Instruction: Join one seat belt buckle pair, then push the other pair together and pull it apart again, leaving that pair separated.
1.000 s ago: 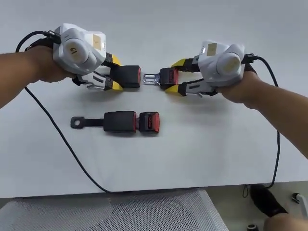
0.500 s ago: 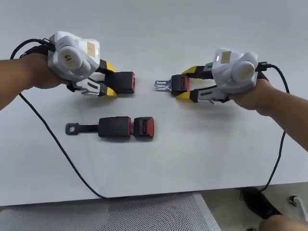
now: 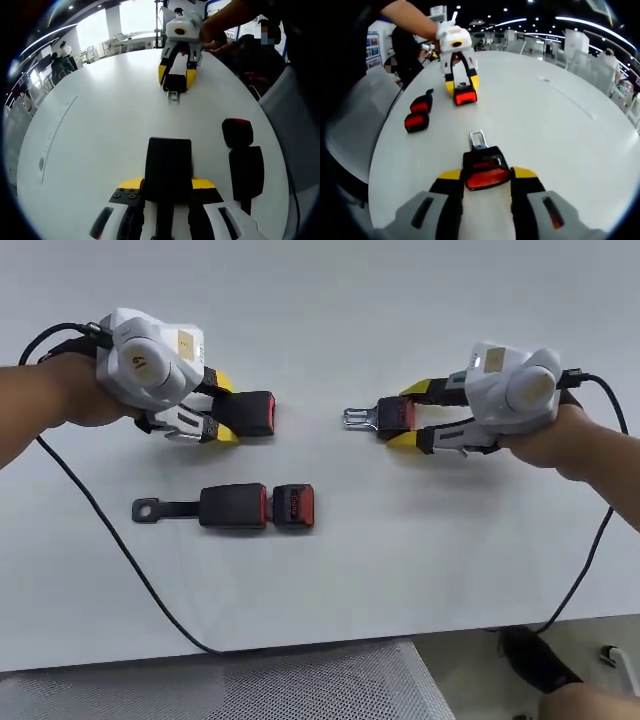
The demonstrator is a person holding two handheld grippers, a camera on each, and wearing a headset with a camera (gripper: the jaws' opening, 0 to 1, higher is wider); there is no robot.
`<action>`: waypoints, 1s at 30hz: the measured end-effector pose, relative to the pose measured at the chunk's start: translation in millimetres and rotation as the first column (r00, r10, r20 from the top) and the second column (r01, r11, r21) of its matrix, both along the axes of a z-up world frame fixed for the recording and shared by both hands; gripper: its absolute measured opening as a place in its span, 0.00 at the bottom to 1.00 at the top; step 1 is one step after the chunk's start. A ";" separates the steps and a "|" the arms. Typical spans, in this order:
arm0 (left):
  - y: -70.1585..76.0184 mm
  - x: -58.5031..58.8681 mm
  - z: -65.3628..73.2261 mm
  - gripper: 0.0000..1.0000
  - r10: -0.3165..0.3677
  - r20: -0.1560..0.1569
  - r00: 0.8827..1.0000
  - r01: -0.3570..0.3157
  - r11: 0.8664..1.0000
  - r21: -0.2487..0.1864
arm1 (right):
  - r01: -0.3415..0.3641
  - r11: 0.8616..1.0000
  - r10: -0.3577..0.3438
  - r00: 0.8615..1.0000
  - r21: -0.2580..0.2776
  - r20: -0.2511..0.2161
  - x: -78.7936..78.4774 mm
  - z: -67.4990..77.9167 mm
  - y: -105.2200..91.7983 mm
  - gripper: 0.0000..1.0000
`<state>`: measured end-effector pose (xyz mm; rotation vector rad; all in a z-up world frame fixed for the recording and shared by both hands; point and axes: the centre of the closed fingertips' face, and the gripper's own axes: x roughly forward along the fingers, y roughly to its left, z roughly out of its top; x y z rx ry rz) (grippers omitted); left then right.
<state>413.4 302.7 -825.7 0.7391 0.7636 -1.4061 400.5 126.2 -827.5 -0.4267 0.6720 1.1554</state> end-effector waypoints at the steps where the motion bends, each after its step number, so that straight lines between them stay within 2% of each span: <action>1: 0.0 -0.1 0.0 0.34 -0.001 0.001 1.000 0.001 1.000 0.000 | 0.006 1.000 -0.006 1.000 -0.001 0.000 0.1 0.4 -2.0 0.37; 9: 0.3 -0.5 -0.2 0.35 0.002 -0.002 1.000 -0.002 1.000 0.004 | 0.026 1.000 -0.026 1.000 -0.006 -0.009 -2.6 2.7 -23.1 0.37; 19: 0.7 -1.1 -0.1 0.35 0.002 0.000 1.000 -0.002 1.000 0.010 | 0.031 0.999 -0.032 0.999 -0.014 -0.021 -3.1 2.4 -33.6 0.37; 23: -0.2 -0.8 0.6 0.35 0.017 -0.011 1.000 -0.017 0.999 0.028 | 0.027 0.999 -0.028 0.999 -0.021 -0.018 -2.8 2.2 -32.0 0.38; 25: 0.9 -2.0 0.4 0.36 0.024 -0.025 0.999 -0.022 0.998 0.057 | 0.015 1.000 -0.015 0.999 0.001 -0.034 -7.2 3.2 -29.6 0.43; 26: -0.6 -2.9 1.1 0.38 0.028 -0.037 0.999 -0.026 0.998 0.053 | 0.015 1.000 -0.015 0.999 0.005 -0.036 -7.7 3.2 -29.1 0.47; 28: -1.1 -3.0 1.3 0.40 0.091 -0.056 0.994 -0.088 0.994 0.059 | 0.031 0.999 -0.031 0.999 -0.010 -0.032 -7.4 1.2 -29.6 0.56; 29: 0.6 -3.7 2.1 0.46 0.099 -0.056 0.993 -0.095 0.993 0.070 | 0.038 0.999 -0.038 0.999 -0.009 -0.031 -6.3 1.2 -28.7 0.59; 30: 1.3 -4.0 4.3 0.53 0.093 -0.041 0.995 -0.090 0.994 0.067 | 0.057 0.998 -0.057 0.998 -0.010 -0.036 -6.4 0.8 -29.3 0.63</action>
